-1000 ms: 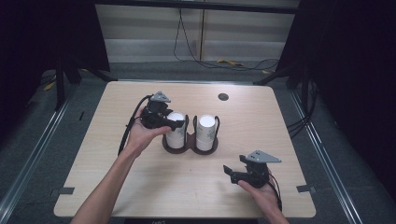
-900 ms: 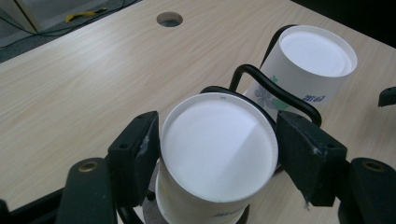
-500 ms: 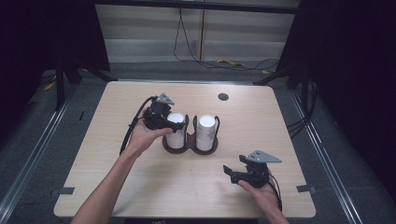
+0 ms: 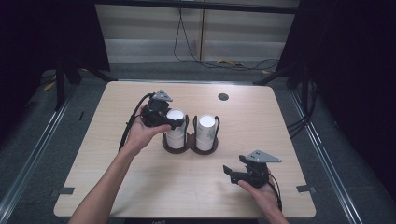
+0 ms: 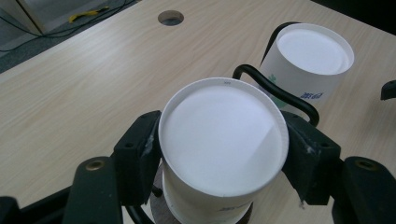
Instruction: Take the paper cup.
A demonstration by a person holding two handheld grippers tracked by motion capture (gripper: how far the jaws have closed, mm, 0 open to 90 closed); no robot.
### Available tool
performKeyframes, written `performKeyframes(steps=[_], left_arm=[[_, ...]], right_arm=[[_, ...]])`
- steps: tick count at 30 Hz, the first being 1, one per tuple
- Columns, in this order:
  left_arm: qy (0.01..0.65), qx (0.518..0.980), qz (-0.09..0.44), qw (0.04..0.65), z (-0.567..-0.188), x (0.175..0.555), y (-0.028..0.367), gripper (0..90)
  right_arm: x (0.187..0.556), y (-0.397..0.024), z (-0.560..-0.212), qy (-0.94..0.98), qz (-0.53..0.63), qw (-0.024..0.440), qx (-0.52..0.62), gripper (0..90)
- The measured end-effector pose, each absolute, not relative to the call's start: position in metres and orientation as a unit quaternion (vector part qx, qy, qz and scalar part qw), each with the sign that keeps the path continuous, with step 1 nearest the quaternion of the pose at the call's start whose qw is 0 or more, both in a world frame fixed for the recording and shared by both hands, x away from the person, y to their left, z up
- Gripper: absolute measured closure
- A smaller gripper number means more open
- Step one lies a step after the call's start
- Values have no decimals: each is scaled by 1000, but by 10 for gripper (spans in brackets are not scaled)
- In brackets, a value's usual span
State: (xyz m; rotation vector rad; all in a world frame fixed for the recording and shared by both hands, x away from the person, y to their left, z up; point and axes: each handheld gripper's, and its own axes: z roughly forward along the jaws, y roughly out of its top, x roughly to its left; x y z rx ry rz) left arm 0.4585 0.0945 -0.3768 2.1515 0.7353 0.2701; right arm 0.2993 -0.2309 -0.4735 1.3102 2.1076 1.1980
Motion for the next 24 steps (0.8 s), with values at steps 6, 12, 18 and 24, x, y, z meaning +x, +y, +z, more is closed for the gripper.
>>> performKeyframes(steps=[6,12,18,24], left_arm=[[291,852,109,423,-375,458,96,351],[297,840,107,442,-371,458,100,354],[300,834,104,452,-369,458,104,357],[294,827,113,466,-362,455,108,363]], right_arm=[[299,-231,-473,750,426,192,467,218],[300,-231,-474,752,426,192,465,217],[300,-230,-474,751,426,190,468,217],[301,-231,-474,750,426,191,469,217]])
